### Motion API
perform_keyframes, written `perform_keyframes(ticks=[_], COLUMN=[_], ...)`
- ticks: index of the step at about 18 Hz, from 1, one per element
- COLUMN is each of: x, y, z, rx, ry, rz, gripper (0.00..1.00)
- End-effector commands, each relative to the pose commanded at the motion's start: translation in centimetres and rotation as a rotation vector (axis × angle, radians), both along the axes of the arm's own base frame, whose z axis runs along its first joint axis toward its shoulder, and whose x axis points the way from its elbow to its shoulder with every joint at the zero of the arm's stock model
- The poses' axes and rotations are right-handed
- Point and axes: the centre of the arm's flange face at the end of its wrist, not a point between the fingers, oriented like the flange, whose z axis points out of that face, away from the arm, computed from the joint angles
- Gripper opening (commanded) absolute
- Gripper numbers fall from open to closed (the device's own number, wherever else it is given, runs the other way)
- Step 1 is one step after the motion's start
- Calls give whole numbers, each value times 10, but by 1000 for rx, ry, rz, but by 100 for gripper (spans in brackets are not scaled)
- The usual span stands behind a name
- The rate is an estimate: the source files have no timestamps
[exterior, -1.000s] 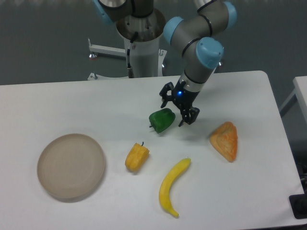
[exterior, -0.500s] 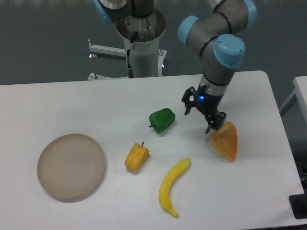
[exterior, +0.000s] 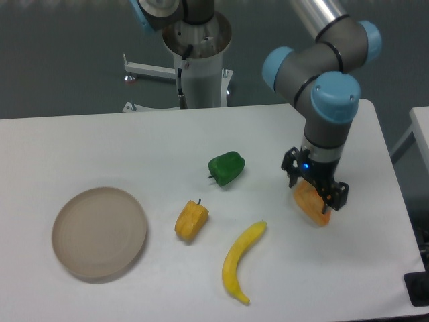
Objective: Place the green pepper on the table
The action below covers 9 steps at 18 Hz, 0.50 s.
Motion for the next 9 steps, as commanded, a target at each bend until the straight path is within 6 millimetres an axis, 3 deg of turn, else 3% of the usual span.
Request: perform_keyframes(ticks=[5,9], x=[4,3], y=[17,19], z=[1,2], rx=[12,15], ry=[7,9], rz=[14,18], gripper=[100,100])
